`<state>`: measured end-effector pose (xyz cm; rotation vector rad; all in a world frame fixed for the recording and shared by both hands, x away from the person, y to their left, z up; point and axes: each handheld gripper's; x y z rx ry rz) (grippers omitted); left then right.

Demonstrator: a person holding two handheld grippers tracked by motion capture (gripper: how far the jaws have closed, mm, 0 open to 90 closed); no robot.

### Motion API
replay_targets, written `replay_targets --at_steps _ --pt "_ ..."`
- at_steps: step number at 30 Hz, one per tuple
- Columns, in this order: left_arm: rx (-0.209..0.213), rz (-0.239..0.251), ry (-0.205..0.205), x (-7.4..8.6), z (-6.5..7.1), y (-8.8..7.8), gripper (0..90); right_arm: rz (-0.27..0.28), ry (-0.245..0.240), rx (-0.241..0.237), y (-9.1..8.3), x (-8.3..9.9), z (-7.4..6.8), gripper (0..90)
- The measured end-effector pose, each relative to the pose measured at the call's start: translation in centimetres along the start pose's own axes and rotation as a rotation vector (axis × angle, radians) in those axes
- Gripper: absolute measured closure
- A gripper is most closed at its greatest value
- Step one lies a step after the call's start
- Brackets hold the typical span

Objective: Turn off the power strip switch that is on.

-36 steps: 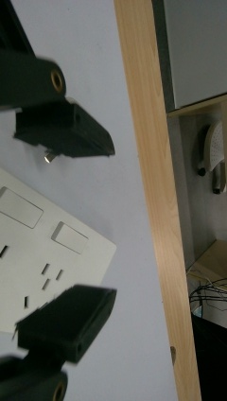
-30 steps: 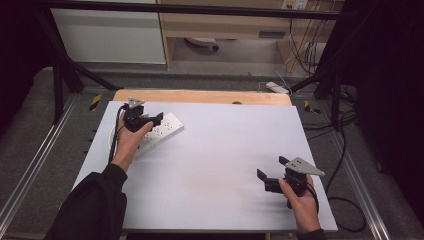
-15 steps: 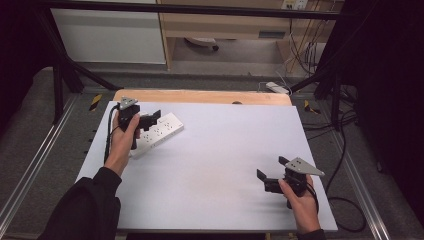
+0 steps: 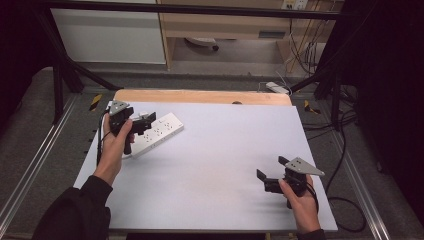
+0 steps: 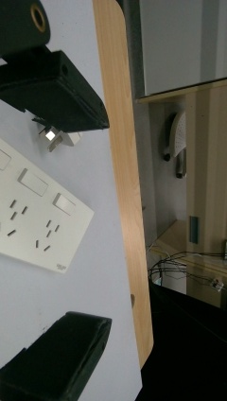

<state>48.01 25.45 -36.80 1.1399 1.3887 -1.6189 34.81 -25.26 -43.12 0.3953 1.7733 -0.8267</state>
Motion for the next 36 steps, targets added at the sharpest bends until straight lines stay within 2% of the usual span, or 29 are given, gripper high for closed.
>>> replay_targets --at_steps 9,12,16,36 --pt "0.023 0.017 -0.008 0.5 0.3 -2.6 5.5 0.0 -0.007 -0.006 0.1 0.0 -0.1 1.8" --pt "0.032 0.009 0.003 0.7 0.4 -3.3 5.4 -0.001 -0.008 -0.008 0.1 0.0 -0.1 1.8" --pt "0.036 0.022 0.001 0.8 0.5 -4.3 5.4 -0.004 -0.009 -0.006 0.1 0.0 -0.1 1.8" --pt "0.091 0.05 0.015 1.9 1.6 -8.0 5.8 -0.01 -0.009 -0.005 0.2 0.1 0.0 1.8"
Point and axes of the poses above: each handheld gripper's, and its own axes: y roughly forward along the jaws, x roughly out of its underside, z roughly to its right, and after that the axes turned 14 degrees about -x, right-handed
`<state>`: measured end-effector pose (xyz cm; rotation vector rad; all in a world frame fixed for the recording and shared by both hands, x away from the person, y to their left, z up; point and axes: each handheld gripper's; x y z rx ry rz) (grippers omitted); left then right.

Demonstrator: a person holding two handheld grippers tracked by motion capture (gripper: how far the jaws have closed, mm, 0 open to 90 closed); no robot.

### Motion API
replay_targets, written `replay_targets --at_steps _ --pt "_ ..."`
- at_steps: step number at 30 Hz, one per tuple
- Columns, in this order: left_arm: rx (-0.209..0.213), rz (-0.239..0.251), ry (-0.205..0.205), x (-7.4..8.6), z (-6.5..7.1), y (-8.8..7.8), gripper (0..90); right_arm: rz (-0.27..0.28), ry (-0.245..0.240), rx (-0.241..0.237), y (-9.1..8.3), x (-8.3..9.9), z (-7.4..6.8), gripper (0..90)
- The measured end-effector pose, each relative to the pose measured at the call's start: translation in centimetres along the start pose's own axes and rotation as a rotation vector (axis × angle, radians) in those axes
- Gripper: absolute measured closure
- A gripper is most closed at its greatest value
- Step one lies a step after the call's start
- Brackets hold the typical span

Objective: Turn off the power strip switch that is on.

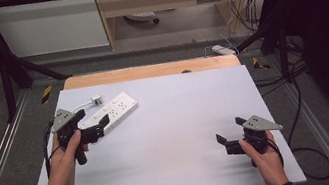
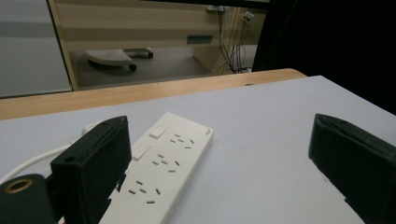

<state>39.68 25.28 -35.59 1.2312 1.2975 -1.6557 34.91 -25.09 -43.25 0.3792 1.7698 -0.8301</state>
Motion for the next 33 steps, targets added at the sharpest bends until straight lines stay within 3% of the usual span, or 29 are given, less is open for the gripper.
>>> replay_targets --at_steps 10,33 --pt "0.005 0.022 -0.004 0.8 0.0 -1.8 5.7 0.0 0.0 0.001 0.0 0.0 0.0 1.8" --pt "-0.028 0.041 -0.015 3.3 -1.3 -6.0 5.9 0.003 -0.004 0.005 -0.1 0.0 -0.1 1.8"
Point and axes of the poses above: each handheld gripper's, and its own axes: y roughly forward along the jaws, x roughly out of its underside, z roughly to its right, and after that the axes turned 14 degrees about -x, right-handed
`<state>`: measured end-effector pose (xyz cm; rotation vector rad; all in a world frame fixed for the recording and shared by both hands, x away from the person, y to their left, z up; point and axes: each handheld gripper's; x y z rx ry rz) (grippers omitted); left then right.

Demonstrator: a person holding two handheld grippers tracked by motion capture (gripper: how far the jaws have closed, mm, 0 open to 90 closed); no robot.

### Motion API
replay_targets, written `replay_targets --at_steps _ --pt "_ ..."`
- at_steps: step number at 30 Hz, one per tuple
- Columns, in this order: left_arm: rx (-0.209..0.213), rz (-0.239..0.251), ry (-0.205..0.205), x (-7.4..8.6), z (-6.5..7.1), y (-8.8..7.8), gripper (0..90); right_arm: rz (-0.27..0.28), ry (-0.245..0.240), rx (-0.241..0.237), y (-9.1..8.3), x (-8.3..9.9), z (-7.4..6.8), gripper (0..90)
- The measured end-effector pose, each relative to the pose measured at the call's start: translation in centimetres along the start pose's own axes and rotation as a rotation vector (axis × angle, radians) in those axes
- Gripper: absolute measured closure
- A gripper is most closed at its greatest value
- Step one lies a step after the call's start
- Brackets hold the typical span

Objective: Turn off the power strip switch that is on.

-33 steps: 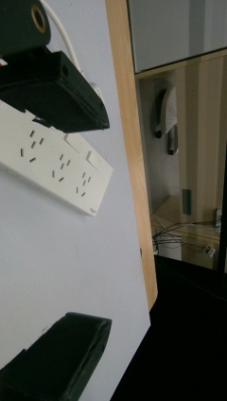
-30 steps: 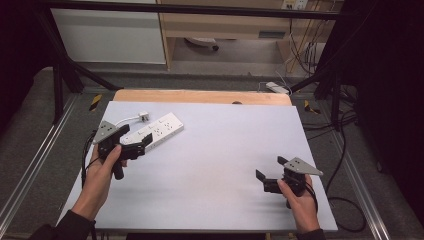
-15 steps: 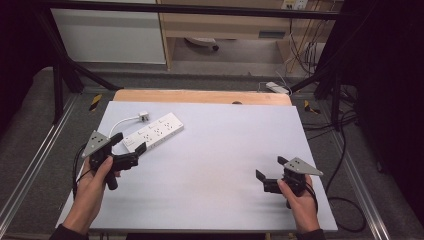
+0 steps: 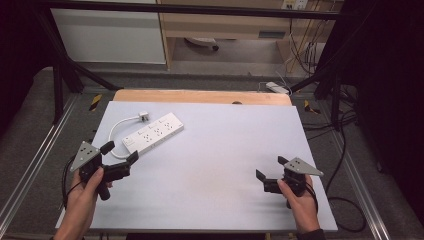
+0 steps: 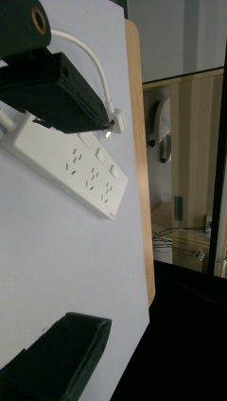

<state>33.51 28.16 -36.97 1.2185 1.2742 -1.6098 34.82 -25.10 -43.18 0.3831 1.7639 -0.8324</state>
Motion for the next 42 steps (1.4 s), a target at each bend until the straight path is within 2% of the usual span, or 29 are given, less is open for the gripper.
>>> replay_targets --at_steps 10,22,26,29,32,38,39,41,42 --pt "-0.014 0.029 -0.006 1.3 0.0 -1.0 6.0 0.002 -0.002 0.003 0.0 0.0 0.0 1.8" --pt "0.016 -0.042 0.013 3.3 0.3 -0.9 5.8 0.0 -0.002 0.005 0.0 0.0 0.1 1.8" --pt "0.01 -0.059 0.012 3.9 0.2 -1.0 6.5 0.0 -0.003 0.006 0.0 0.0 0.1 1.8" --pt "0.019 -0.084 0.016 4.5 0.2 -1.0 6.2 0.001 -0.003 0.024 -0.1 0.0 0.1 1.9" --pt "0.016 -0.108 0.002 5.1 0.0 -1.1 6.4 -0.005 0.001 0.04 -0.1 0.0 0.3 2.1" --pt "0.018 -0.15 0.003 6.0 -0.3 -1.1 6.2 -0.059 0.0 0.068 0.1 0.3 0.4 2.5" --pt "0.021 -0.156 -0.002 6.1 -0.3 -1.0 6.2 -0.072 -0.002 0.076 0.2 0.4 0.4 2.6" --pt "0.014 -0.161 -0.002 6.1 -0.4 -0.9 6.5 -0.135 0.026 0.107 0.6 0.9 0.8 3.1" --pt "0.015 -0.162 -0.005 6.1 -0.4 -0.9 6.5 -0.135 0.026 0.107 0.6 0.9 0.8 3.1"
Point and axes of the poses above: each handheld gripper's, and its own axes: y roughly forward along the jaws, x roughly out of its underside, z roughly to its right, and after that the axes turned 14 degrees about -x, right-handed
